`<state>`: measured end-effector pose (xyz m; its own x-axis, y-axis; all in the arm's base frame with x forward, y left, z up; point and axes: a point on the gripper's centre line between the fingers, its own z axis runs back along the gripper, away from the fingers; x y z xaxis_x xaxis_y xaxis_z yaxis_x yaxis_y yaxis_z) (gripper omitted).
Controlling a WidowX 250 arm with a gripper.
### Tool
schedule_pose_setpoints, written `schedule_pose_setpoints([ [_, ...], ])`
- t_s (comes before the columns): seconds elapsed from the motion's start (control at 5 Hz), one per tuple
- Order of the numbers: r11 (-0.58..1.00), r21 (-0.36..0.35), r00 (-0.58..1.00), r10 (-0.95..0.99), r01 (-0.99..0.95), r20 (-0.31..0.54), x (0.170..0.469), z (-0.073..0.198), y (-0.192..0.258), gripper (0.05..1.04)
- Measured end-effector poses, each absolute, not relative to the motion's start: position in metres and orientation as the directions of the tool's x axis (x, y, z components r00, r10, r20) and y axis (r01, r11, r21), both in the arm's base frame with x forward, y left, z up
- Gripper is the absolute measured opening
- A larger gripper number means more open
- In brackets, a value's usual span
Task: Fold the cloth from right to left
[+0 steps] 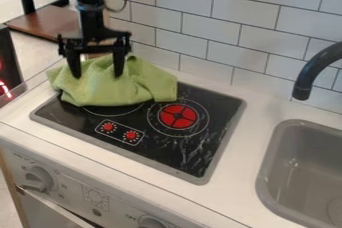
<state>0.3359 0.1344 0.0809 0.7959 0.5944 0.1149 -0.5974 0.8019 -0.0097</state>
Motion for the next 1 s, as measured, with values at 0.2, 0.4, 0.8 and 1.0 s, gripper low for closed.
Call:
schedule_pose_setpoints([
  [0.2,0.808,-0.044,0.798,0.588,-0.588,0.131,0.339,0.111,0.13,0.999],
  [0.4,0.817,-0.078,0.801,0.576,-0.572,0.163,0.339,0.143,0.125,0.999],
  [0.8,0.847,-0.082,0.831,0.531,-0.525,0.165,0.34,0.157,0.124,0.999],
  [1.0,0.847,-0.082,0.831,0.531,-0.525,0.165,0.34,0.157,0.124,0.999],
])
